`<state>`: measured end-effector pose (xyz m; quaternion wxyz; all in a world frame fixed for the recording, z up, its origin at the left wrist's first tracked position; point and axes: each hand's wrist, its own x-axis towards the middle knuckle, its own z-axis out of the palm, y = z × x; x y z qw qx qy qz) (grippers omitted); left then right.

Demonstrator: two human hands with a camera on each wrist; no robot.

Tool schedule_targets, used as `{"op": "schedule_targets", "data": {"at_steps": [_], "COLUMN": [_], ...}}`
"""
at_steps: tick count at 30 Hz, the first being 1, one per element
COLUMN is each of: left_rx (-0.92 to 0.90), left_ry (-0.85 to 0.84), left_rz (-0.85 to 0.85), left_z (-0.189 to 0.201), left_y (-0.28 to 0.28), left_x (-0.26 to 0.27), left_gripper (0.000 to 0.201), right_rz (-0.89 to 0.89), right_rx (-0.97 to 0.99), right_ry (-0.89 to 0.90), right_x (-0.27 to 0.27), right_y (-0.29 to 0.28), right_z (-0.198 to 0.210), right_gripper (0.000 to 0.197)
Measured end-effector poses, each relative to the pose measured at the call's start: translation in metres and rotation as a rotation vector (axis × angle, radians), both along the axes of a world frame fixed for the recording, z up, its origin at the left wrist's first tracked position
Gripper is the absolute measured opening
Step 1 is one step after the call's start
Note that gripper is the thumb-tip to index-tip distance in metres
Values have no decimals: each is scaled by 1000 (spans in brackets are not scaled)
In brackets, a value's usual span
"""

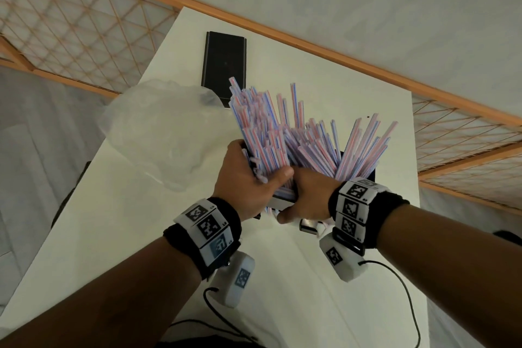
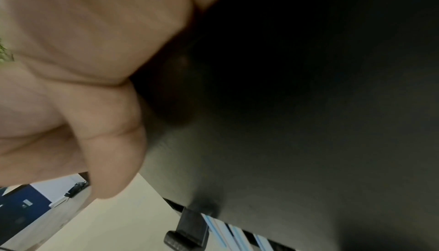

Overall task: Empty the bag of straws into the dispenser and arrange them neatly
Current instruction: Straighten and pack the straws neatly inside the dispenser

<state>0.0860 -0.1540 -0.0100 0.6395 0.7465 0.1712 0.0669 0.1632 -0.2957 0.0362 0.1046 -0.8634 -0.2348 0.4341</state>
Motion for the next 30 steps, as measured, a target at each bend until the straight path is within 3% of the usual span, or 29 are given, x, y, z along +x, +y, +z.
{"op": "schedule_targets", "data": {"at_steps": [2, 5, 8, 11, 13, 16, 18, 21, 23, 26, 28, 30], "left_rx": [25, 8, -20, 16, 12, -6, 24, 33, 92, 122, 58, -25], "left_ry": [-2, 8, -4, -27, -53, -33, 21, 117, 143, 173, 160, 157], "left_rz": [4, -2, 45, 53, 74, 94, 95, 108, 70, 85, 88, 87], "left_z": [0, -2, 3, 7, 7, 1, -3, -3, -2, 1, 3, 6], "left_y": [0, 0, -2, -6, -7, -8, -10, -10, -12, -12, -11, -9], "left_x": [0, -1, -2, -3, -4, -5, -6, -4, -1, 0, -1, -3], "left_gripper": [86, 94, 86, 59, 56, 64, 75, 68, 71, 57, 51, 41], "right_rz": [-2, 7, 14, -21, -24, -2, 5, 16, 44, 10, -108, -349], "right_rx": [35, 43, 97, 197, 194, 127, 145, 203, 180, 247, 305, 269], "right_ry": [37, 44, 36, -62, -177, -276, -304, -361, -368, -444, -581, -673], "right_x": [1, 2, 2, -1, -5, -10, -15, -28, -36, -46, -45, -33], "right_y": [2, 2, -1, -2, -3, -12, -21, -31, -38, -49, -62, -80], "right_z": [3, 5, 2, 3, 0, -4, -4, 2, 6, 19, 35, 50], "right_gripper": [49, 46, 52, 45, 55, 86, 74, 51, 54, 52, 47, 37]}}
